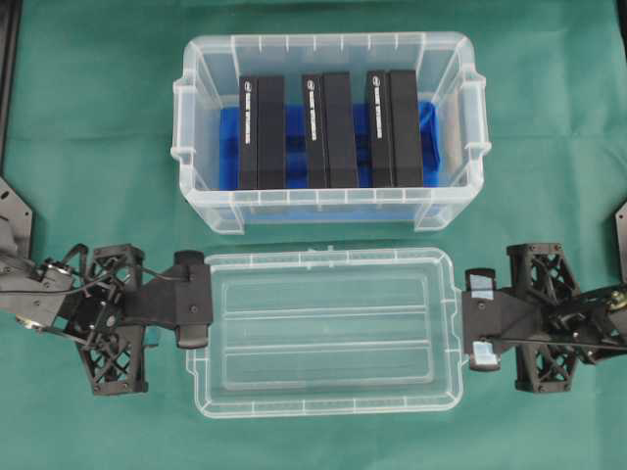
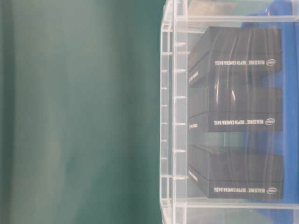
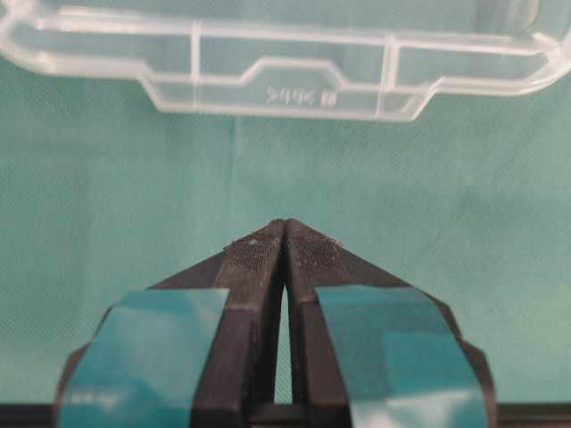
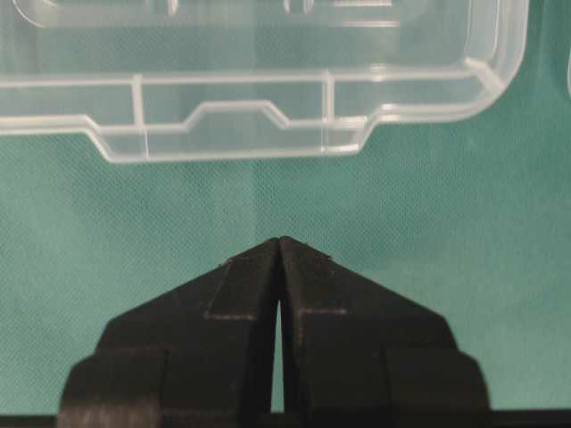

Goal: Clamp the lid of the box with both arms, then lift and open it.
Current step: 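Lower the lid onto the table in front of the box, then open both grippers and withdraw them outward from the lid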

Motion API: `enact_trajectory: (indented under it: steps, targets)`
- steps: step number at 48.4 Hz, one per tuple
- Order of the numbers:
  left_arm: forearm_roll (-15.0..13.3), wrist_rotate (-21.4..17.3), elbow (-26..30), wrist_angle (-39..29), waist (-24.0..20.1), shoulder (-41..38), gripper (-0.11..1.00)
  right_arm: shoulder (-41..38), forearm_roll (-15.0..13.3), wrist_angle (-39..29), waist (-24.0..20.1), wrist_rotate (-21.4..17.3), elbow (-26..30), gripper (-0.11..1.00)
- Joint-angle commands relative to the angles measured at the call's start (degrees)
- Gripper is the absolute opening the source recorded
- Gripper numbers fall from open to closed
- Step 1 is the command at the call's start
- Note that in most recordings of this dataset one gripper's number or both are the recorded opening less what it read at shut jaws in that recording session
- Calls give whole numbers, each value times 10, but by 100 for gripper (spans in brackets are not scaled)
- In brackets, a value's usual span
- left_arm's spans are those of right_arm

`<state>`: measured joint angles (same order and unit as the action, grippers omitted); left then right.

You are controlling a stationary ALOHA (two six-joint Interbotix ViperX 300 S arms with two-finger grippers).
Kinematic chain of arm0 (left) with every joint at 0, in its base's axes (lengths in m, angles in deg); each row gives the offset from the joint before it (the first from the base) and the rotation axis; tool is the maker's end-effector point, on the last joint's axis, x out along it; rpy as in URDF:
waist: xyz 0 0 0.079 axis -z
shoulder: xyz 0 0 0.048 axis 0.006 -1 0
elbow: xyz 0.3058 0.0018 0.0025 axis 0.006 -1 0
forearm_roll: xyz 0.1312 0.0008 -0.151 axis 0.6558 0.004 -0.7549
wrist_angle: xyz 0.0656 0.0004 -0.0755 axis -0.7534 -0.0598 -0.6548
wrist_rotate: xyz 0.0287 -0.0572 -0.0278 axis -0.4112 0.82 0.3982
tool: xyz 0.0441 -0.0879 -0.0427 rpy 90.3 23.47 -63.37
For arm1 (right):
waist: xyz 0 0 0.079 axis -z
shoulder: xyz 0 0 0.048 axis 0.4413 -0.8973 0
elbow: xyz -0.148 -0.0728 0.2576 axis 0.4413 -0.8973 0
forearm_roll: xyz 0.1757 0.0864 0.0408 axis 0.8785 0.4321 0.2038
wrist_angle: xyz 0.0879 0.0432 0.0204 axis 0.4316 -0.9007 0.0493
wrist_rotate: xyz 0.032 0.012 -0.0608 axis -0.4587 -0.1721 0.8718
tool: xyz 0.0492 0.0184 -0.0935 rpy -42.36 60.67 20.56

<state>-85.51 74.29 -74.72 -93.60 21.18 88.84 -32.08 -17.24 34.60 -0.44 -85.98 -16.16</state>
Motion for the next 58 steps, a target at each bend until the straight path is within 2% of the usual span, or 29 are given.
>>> enact_trajectory:
  steps: [1, 14, 24, 39, 58]
  targets:
    - [-1, 4, 0, 2, 2, 15, 1, 14, 0, 2, -4, -5, 3, 0]
    - [-1, 5, 3, 2, 2, 15, 1, 15, -2, 2, -4, -6, 5, 0]
    - [-1, 3, 26, 1, 10, 16, 1, 21, -2, -11, -6, -5, 30, 0]
    - [2, 4, 97, -69, 29, 44, 1, 43, -2, -116, -11, -2, 90, 0]
    - [4, 3, 173, -171, 30, 69, 1, 73, -2, -230, -22, -1, 170, 0]
